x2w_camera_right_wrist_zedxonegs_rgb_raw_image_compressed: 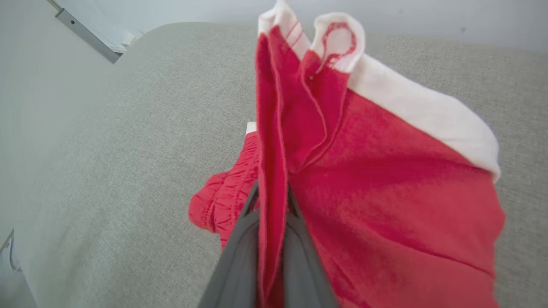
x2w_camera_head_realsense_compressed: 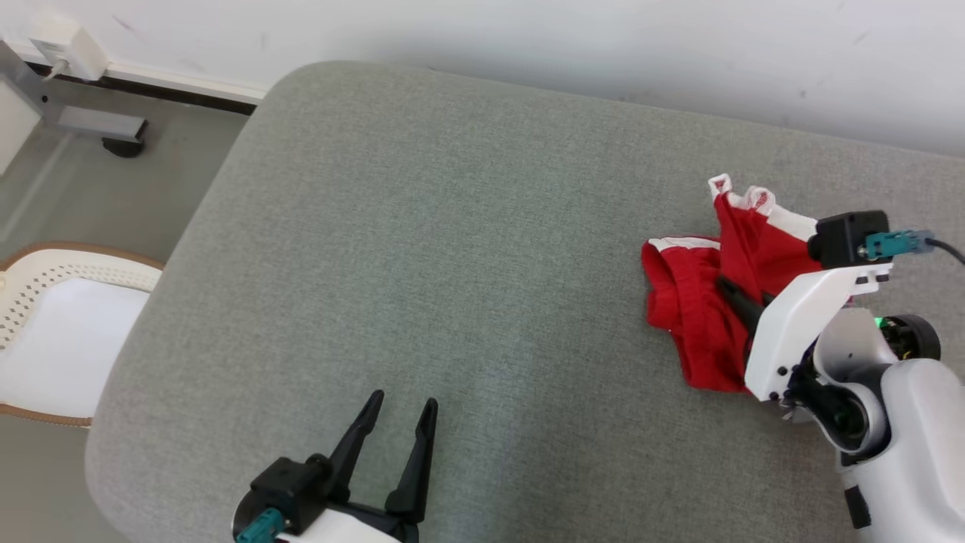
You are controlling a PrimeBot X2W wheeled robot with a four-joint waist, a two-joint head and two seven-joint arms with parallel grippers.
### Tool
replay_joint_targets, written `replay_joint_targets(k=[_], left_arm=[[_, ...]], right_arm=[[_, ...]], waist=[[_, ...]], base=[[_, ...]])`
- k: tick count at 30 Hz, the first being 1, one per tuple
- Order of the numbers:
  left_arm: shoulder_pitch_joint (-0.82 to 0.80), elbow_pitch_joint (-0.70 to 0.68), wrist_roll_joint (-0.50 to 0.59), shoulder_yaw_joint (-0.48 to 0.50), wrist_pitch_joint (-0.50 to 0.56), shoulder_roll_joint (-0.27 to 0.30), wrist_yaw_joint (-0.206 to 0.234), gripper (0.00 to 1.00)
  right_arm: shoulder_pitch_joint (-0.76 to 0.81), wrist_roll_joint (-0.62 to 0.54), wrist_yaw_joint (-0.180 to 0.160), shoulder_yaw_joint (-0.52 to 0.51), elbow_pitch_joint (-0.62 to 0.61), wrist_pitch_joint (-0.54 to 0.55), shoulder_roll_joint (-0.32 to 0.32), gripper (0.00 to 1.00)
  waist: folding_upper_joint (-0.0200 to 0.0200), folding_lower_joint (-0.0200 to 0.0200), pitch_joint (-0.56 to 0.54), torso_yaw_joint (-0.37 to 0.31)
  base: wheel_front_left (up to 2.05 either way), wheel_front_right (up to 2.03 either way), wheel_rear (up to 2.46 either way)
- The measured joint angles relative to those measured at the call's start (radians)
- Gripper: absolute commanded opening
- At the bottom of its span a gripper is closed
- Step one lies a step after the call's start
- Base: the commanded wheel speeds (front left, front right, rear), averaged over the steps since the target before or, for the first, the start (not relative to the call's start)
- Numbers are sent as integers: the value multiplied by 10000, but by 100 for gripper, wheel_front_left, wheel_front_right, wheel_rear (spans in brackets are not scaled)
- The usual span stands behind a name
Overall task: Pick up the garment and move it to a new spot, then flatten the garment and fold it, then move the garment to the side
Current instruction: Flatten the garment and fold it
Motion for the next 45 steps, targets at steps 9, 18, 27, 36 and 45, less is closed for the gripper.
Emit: replay_joint_targets(k=[9,18,27,36,45], left_arm=[[161,33,-238,-48,0,-10,123,100],[370,138,-201,125,0,-13,173,100],[871,196,35,510,0,-15,226,100],[1619,67,209,982,0,-15,299,100],[2102,-199,341,1267,-2,-15,297,100]], right_arm=[[-85,-165,0,-52,849,-903,426,100],[434,1843,0,1517,700,-2054,476,100],[1695,2174,0,2029,-631,-3498,439,100],[3744,382,0,991,-1707,-5632,-811,100],[5175,-802,0,-470,-1352,-7879,-1258,100]], waist=[[0,0,-183,3],[0,0,-591,-461],[0,0,-1306,-995],[1,-1,-2014,-1534],[1,0,-2519,-1887]], base=[[0,0,0],[0,0,0],[0,0,0],[0,0,0],[0,0,0]])
